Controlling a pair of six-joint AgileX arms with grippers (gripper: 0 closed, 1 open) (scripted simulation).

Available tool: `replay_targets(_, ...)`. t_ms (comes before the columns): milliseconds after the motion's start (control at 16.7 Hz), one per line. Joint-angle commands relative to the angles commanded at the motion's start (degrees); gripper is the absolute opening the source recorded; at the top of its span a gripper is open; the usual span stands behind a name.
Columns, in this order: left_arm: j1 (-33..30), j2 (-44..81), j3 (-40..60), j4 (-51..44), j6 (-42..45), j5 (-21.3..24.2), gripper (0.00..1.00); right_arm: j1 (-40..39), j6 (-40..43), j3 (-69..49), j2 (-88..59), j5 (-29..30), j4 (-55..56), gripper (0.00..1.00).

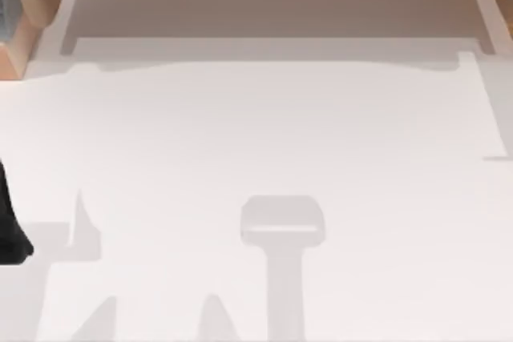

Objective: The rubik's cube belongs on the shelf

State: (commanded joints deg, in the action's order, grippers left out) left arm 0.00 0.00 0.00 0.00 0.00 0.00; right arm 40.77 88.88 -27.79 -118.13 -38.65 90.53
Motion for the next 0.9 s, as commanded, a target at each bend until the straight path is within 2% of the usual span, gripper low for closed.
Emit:
replay_targets(120, 0.0, 0.0, 0.0, 0.0, 0.0, 0.0, 1.00, 0.0, 0.0, 0.0, 0.0, 0.0, 0.0, 0.00)
replay_targets(900, 0.0, 0.0, 0.0, 0.0, 0.0, 0.0, 1.00, 0.0, 0.0, 0.0, 0.0, 0.0, 0.0, 0.98)
